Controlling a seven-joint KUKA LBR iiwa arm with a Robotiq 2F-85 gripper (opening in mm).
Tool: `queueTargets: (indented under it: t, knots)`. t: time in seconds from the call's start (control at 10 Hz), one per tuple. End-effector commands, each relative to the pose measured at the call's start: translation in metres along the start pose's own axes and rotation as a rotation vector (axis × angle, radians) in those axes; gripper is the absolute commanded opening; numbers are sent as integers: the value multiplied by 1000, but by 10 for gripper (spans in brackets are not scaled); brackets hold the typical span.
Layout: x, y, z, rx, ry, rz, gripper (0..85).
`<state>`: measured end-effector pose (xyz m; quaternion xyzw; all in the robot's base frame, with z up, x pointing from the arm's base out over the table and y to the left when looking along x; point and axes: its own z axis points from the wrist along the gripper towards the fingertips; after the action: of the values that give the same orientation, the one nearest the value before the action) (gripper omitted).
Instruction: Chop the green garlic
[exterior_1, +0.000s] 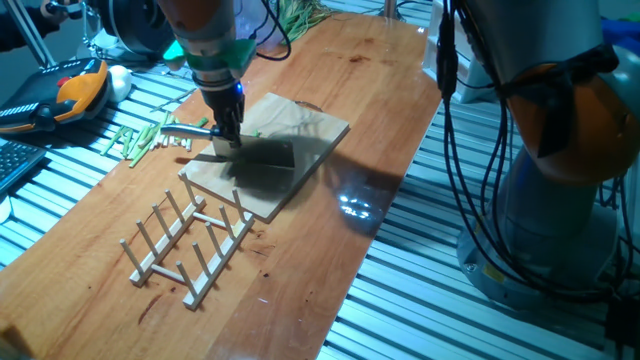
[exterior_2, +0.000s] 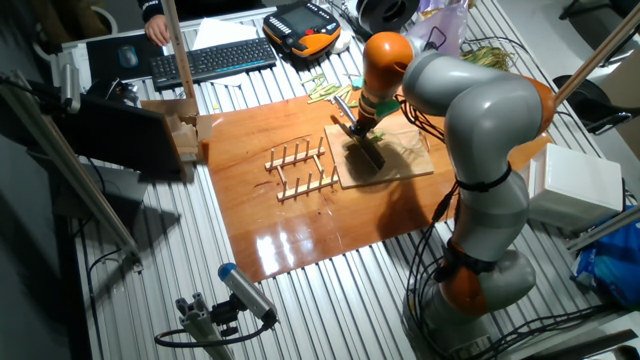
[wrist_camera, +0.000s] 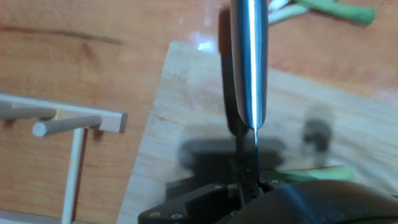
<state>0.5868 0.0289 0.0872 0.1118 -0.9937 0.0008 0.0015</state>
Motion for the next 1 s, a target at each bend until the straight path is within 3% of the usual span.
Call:
queueTargets:
  t: [0.0, 0.1, 0.3, 0.5, 0.9]
  knots:
    - [-1, 1, 1, 0, -2, 0, 0]
    - [-2, 2, -3, -6, 6, -1, 0]
    - [-3, 7, -24, -18, 32, 8, 0]
    - [-4, 10, -42, -2, 38, 18, 0]
    - [-1, -2, -31, 20, 9, -2, 0]
